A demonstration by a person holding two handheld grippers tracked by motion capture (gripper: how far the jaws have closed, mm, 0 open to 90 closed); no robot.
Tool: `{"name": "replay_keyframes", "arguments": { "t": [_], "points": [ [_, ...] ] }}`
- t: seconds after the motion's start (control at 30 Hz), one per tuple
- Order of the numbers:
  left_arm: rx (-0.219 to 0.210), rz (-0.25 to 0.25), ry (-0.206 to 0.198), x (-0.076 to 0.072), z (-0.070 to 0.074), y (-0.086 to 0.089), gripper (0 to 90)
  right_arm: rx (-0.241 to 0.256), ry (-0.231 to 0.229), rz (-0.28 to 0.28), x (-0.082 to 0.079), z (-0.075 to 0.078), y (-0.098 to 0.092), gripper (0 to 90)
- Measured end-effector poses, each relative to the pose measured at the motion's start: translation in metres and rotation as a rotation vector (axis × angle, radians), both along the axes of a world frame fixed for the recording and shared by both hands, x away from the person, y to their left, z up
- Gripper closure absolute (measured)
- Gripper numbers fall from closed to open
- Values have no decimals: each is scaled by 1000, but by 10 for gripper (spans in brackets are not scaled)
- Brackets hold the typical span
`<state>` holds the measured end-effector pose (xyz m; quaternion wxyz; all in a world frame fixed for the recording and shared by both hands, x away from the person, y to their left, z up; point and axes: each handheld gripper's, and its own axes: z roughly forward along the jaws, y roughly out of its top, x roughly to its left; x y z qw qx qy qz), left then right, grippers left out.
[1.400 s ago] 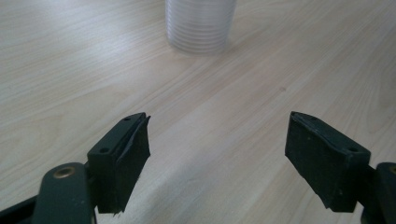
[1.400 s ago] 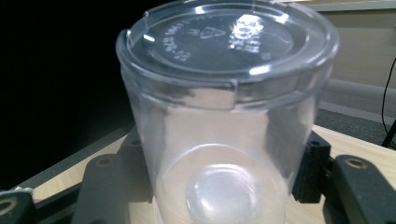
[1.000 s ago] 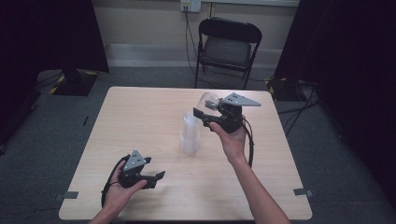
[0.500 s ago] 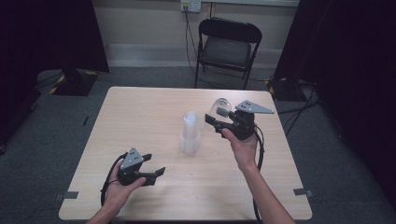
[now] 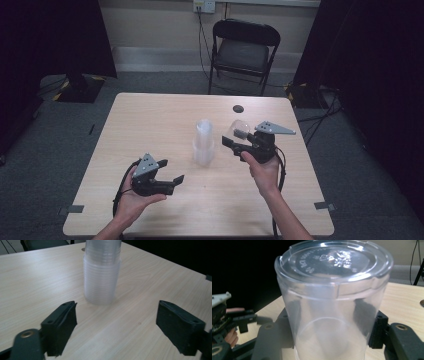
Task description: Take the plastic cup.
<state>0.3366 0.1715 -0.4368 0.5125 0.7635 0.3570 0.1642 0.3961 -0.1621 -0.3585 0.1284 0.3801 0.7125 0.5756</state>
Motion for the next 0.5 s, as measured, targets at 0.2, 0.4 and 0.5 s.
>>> {"name": "replay_keyframes", "arguments": {
  "t": [0.2,0.4,0.5],
  "points": [
    [-72,-27,-72,7,8,-15,284,14,36,5,-6,-9,-4,396],
    [-94,-77,-94,17,8,-38,320,26,51,18,-14,-12,-7,396],
    [-109,-91,-104,16,4,-48,347,41,53,24,-18,-15,-7,395]
  ]
}}
